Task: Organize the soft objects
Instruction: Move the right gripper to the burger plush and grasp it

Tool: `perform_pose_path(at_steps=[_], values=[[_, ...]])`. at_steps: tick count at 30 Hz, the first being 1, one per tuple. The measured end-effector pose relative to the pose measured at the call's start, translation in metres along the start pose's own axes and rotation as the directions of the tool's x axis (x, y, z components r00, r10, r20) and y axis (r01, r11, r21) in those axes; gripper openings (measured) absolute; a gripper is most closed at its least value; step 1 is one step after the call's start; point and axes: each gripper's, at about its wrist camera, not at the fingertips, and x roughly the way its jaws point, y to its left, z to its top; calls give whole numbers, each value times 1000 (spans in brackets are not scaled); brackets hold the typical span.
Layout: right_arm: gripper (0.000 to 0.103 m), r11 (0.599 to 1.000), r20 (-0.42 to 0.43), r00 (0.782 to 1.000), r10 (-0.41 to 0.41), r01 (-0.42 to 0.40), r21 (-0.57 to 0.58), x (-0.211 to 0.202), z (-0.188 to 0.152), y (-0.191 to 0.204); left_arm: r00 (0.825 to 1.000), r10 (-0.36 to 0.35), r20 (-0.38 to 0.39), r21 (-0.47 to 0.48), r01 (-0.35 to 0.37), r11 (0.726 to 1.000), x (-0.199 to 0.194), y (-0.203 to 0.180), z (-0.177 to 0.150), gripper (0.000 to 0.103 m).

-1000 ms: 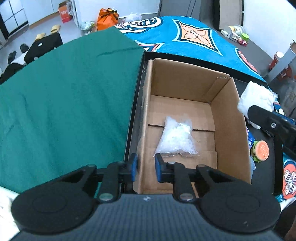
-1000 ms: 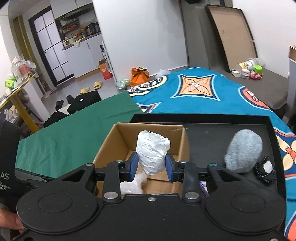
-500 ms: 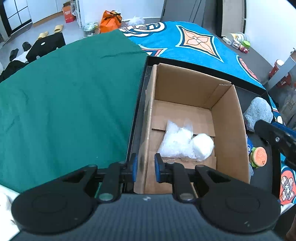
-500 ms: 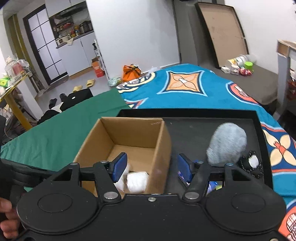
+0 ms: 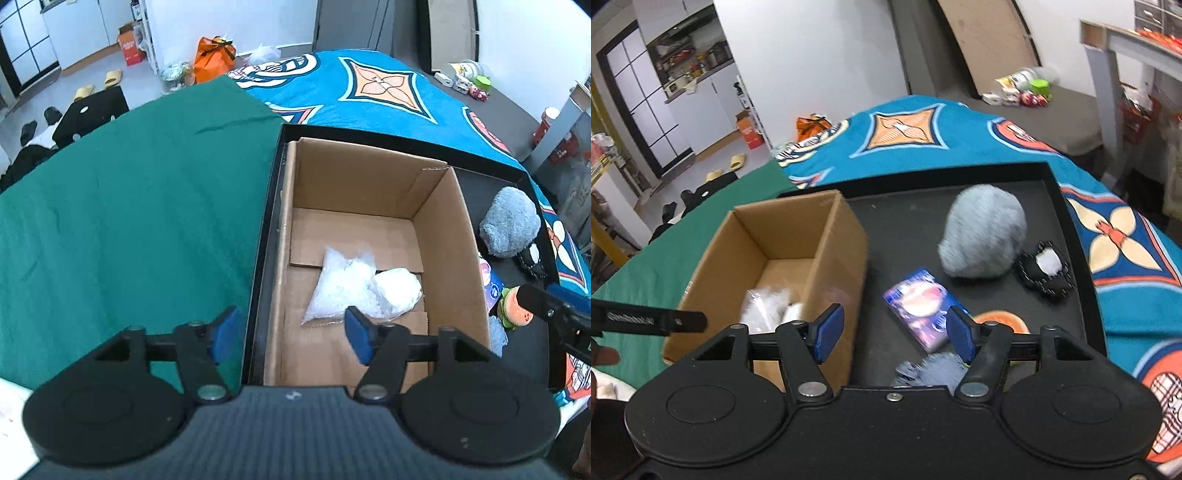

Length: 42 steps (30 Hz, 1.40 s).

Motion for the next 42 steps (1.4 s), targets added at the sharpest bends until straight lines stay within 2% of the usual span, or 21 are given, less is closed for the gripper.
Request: perform_pose_path(at_steps=[17, 19, 21, 24, 27, 33, 40, 42], values=[[64, 993, -6, 999, -37, 37, 115, 18, -16, -53, 995, 99, 19, 79, -100, 992, -5, -24, 1, 71], [67, 992, -13, 999, -46, 47, 117, 22, -17, -57, 994, 108, 17, 89, -110, 990, -5, -28, 1, 71], [79, 990, -16, 998, -53, 55, 128, 25, -17, -61, 993, 119, 15, 100, -120, 988, -4, -30, 1, 71], [81, 990, -12, 998, -60, 61, 125, 28, -19, -67, 990, 141, 17, 116, -142, 983, -4, -34, 1, 72], [81, 987, -25, 997, -67, 70, 146, 35, -21, -75, 988, 153, 19, 118, -154, 981, -5, -36, 2, 74], [81, 981, -45, 997, -59, 66, 181, 46, -24, -87, 983, 180, -23, 120, -176, 977, 1, -41, 6, 74], [81, 985, -80, 996, -50, 62, 159, 59, -30, -84, 970, 238, -38, 175, -228, 958, 6, -56, 7, 74], [73, 986, -81, 995, -51, 63, 155, 60, -32, -84, 968, 248, -43, 186, -237, 954, 8, -60, 7, 74]])
